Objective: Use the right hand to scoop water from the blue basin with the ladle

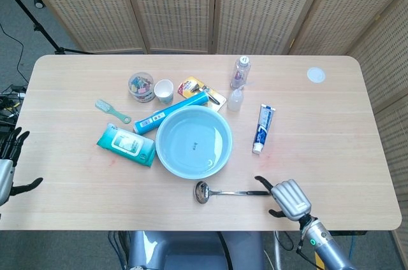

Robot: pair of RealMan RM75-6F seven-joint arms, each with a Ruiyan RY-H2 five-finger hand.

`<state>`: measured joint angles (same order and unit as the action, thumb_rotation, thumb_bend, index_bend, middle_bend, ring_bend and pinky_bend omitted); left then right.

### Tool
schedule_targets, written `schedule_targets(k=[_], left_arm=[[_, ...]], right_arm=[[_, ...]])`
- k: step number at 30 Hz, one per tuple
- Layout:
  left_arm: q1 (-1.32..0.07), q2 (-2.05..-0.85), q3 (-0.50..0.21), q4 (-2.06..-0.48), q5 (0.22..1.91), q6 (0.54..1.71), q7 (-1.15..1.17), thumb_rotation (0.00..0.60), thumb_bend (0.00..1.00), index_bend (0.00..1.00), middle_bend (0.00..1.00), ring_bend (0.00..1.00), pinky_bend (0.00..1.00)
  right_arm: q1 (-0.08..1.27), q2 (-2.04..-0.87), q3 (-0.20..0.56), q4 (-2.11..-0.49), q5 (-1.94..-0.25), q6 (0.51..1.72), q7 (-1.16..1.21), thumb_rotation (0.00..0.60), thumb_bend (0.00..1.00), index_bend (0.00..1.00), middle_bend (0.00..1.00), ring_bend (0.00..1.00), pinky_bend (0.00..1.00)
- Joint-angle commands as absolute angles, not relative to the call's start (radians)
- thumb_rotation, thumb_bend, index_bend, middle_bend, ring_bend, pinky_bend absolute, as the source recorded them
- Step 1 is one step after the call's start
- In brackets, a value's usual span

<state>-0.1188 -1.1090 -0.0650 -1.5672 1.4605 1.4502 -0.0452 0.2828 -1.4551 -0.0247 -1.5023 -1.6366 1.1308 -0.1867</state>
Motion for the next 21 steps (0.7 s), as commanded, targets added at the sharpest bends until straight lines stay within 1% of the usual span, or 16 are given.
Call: schedule_targets(k=[1, 5, 10, 15, 21], left_arm=[[-0.120, -1.110, -0.065, -1.566, 1.460, 1.449, -0.045, 0.600, 0.00, 0.00, 0.00, 0.00, 0.02], [-0.120, -1.109, -0.065, -1.566, 1.460, 1.448, -0.047, 0.600, 0.00, 0.00, 0.00, 0.00, 0.03], [-0.119, -1.107, -0.065, -1.568, 1.457, 1.447, -0.049, 0.600, 0.00, 0.00, 0.00, 0.00, 0.03], [-0.119, -1.106, -0.064, -1.569, 1.459, 1.448, -0.051, 0.600, 0.00, 0.00, 0.00, 0.00, 0.03], [-0.123, -1.104, -0.062, -1.569, 1.455, 1.434, -0.056, 0.600, 0.00, 0.00, 0.00, 0.00, 0.03]], right_arm=[[0.292, -1.471, -0.010, -1.567, -1.538, 1.058, -0.302, 0.600, 0.00, 0.22, 0.86, 0.93, 1.00], [0.303, -1.488, 0.004, -1.582, -1.466, 1.023, -0.391, 0.600, 0.01, 0.24, 0.86, 0.93, 1.00], [0.317, -1.521, 0.025, -1.587, -1.367, 0.986, -0.435, 0.600, 0.14, 0.26, 0.86, 0.93, 1.00], [0.329, -1.555, 0.034, -1.580, -1.327, 0.986, -0.477, 0.600, 0.25, 0.29, 0.87, 0.93, 1.00], [0.343, -1.596, 0.047, -1.565, -1.284, 0.991, -0.503, 0.600, 0.26, 0.35, 0.87, 0.93, 1.00]])
